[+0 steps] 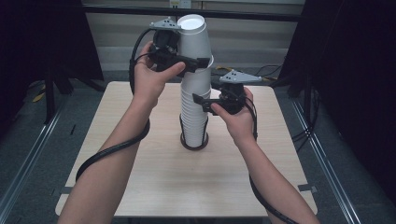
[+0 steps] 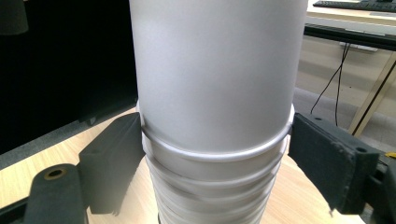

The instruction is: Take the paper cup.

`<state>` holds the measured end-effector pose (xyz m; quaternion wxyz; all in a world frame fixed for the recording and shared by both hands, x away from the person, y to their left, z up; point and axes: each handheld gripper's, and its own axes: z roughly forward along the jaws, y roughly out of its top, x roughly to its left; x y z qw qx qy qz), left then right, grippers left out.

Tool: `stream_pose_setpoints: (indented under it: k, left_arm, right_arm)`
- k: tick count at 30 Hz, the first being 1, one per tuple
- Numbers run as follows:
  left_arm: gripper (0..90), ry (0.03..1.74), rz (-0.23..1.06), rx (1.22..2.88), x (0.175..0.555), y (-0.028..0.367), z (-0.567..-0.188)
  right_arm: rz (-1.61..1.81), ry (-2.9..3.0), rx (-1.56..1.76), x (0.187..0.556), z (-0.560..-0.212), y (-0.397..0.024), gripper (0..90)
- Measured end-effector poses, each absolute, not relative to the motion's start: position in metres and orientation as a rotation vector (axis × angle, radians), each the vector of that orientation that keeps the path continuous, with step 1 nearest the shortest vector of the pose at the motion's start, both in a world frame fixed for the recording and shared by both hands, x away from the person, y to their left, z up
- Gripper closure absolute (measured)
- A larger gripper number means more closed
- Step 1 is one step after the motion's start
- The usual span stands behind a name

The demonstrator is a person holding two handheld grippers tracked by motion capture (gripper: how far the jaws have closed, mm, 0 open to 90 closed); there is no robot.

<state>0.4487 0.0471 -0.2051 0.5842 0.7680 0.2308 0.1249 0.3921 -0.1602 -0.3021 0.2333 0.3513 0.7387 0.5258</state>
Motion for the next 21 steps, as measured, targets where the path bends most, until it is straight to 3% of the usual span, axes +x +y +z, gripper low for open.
stream_pose_setpoints:
  k: [21]
  left_arm:
    - [14.4,0.525,0.313,1.762,0.442,0.055,-0.192]
  right_arm:
    - [1.427,2.032,0.961,0.391,-0.302,-0.159,18.0]
